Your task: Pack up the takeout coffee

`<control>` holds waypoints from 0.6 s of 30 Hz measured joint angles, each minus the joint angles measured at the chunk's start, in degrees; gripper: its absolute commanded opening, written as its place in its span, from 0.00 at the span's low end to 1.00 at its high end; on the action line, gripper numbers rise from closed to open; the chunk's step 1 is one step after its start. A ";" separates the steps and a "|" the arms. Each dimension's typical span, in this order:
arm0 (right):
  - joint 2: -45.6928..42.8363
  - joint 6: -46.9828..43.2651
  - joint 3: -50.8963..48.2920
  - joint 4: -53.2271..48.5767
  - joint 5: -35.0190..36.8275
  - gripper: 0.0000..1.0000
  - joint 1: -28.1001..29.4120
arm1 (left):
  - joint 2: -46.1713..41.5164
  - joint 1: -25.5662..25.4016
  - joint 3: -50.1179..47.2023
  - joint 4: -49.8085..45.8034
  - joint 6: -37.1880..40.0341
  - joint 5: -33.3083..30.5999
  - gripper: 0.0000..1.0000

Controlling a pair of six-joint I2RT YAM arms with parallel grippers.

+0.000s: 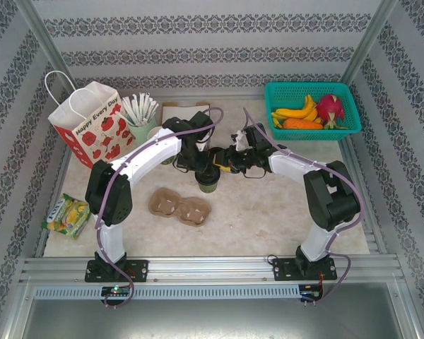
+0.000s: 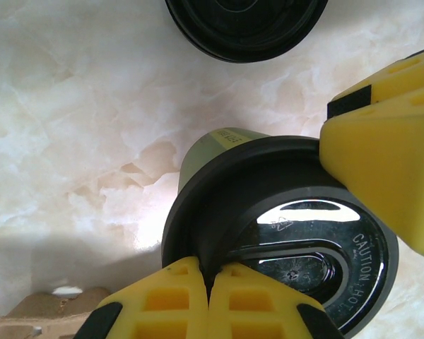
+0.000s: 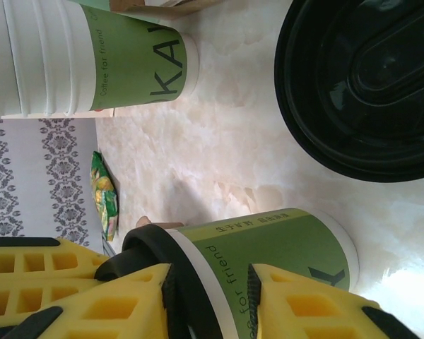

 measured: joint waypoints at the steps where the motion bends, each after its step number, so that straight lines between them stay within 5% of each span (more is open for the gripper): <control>1: 0.00 -0.15 0.11 -0.04 0.04 0.37 0.11 | -0.07 0.00 -0.07 0.09 -0.22 0.02 0.00; 18: 6.23 -0.79 6.73 0.07 -0.37 0.44 2.43 | 0.13 -0.39 0.68 -0.52 -2.56 -0.61 0.00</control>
